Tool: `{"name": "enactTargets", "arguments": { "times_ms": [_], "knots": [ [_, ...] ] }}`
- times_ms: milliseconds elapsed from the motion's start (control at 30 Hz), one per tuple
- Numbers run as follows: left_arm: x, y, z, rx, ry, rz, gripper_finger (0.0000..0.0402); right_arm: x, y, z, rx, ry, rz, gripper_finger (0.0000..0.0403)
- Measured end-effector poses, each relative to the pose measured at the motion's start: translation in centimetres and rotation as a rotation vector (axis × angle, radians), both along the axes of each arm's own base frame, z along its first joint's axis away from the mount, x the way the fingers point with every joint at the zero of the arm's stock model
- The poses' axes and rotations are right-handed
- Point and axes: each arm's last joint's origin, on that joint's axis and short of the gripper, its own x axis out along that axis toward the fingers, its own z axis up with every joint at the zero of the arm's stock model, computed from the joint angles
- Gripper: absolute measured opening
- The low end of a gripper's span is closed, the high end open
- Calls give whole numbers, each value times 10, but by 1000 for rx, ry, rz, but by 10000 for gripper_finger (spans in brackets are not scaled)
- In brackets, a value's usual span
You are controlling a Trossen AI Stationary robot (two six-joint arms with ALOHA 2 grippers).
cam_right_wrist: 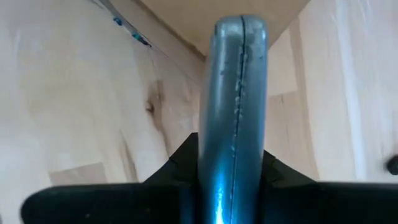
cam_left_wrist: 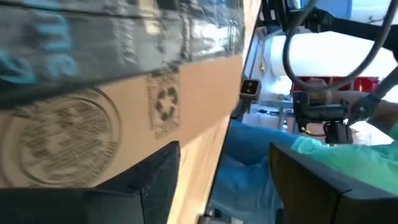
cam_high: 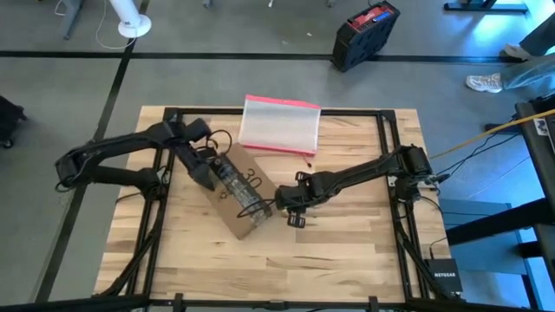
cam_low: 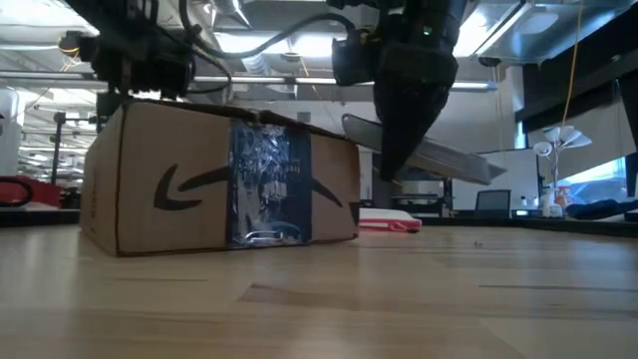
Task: Unpack boxes
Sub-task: Open the cardboard box using the gray cutter
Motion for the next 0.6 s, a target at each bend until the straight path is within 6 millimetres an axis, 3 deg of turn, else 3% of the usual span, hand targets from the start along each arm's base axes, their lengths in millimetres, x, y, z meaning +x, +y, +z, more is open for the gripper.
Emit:
{"name": "enactTargets", "arguments": {
  "times_ms": [200,367,533,600],
  "knots": [
    [0,-14,10,-6,-21,-21,235,-3,-15,5,-6,28,-48,65],
    [3,-19,24,151,-146,-73,235,-17,-29,34,-33,-19,-108,65],
    [7,-19,43,530,-202,-142,235,-13,-42,72,71,-283,-127,65],
    [5,-18,42,578,-166,-156,235,-6,-43,85,192,-423,-127,65]
  ]
}}
